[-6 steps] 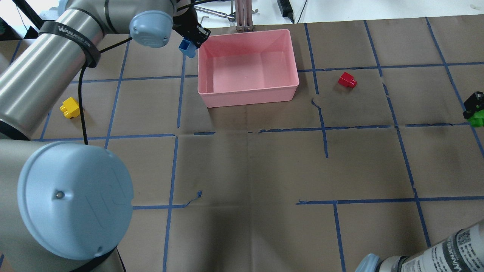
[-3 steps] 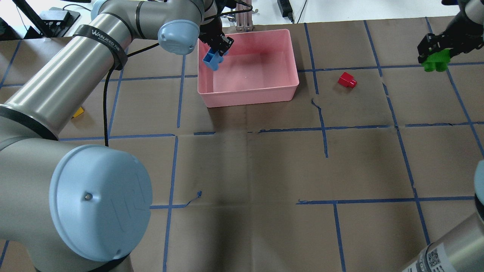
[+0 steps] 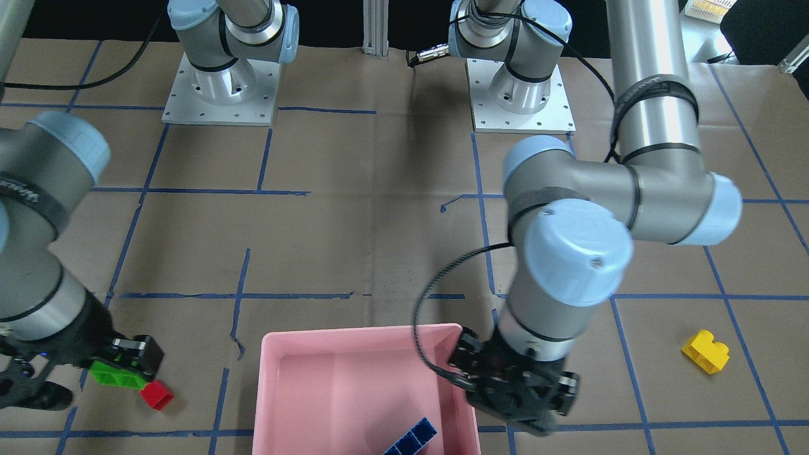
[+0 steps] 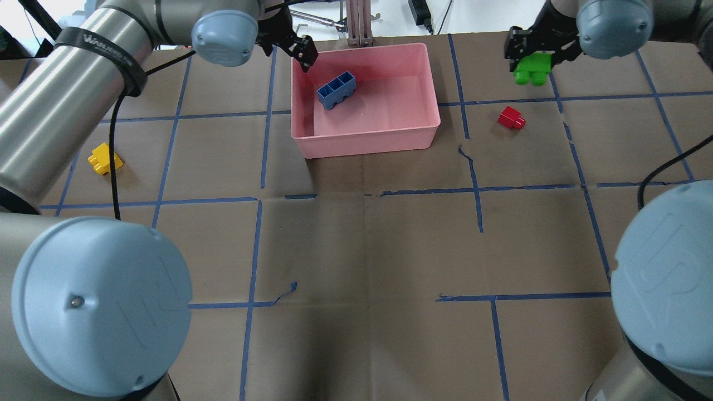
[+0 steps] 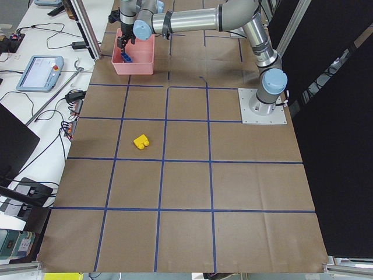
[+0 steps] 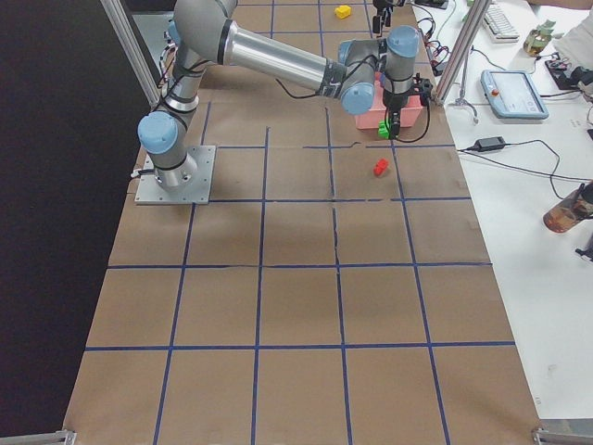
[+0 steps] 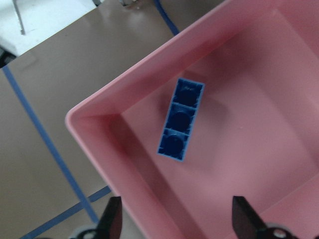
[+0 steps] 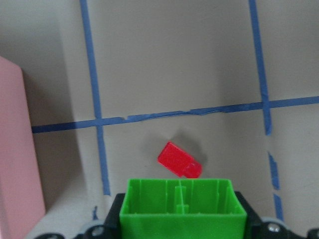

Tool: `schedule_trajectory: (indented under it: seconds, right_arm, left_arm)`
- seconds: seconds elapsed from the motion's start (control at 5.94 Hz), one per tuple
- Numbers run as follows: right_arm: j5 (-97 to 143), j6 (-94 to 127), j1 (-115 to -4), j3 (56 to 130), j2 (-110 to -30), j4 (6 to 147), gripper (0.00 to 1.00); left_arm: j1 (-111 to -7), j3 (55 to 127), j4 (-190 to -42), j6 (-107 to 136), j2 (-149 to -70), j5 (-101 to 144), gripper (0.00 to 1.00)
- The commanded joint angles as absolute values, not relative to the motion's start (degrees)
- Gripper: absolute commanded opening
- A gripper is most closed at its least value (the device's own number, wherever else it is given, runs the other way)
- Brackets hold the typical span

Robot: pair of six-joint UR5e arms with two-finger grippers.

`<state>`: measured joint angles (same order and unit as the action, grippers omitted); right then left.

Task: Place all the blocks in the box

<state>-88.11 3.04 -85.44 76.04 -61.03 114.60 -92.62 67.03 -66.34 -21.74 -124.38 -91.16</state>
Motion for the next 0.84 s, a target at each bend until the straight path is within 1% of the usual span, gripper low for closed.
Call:
schedule_trajectory:
  seconds: [0.0, 0.17, 0.34, 0.5, 0.67]
  right_arm:
    - [-88.24, 16.54, -94.79, 72.36, -57.68, 114.78, 0.27]
    - [-88.24, 20.96, -100.14, 69.9, -54.7, 114.87, 0.26]
    - [-87.72, 22.48, -103.07, 68.13, -51.19, 114.96, 0.27]
    - [-87.71, 23.2, -104.05, 68.03, -48.63, 118.09, 0.41]
    - [-87.63, 24.77, -104.06, 67.94, -47.91, 119.95, 0.98]
  left_arm:
    - [-79.0, 72.3, -67.85, -21.88, -121.48, -95.51, 1.0]
    - [-73.36, 74.25, -67.68, -21.28, -122.25, -95.62, 1.0]
    - [-68.95, 74.79, -66.54, -17.35, -123.47, -95.28, 1.0]
    - [-65.77, 75.84, -66.53, -16.36, -124.36, -95.19, 1.0]
    - [-65.22, 76.11, -66.62, -15.83, -126.02, -95.62, 1.0]
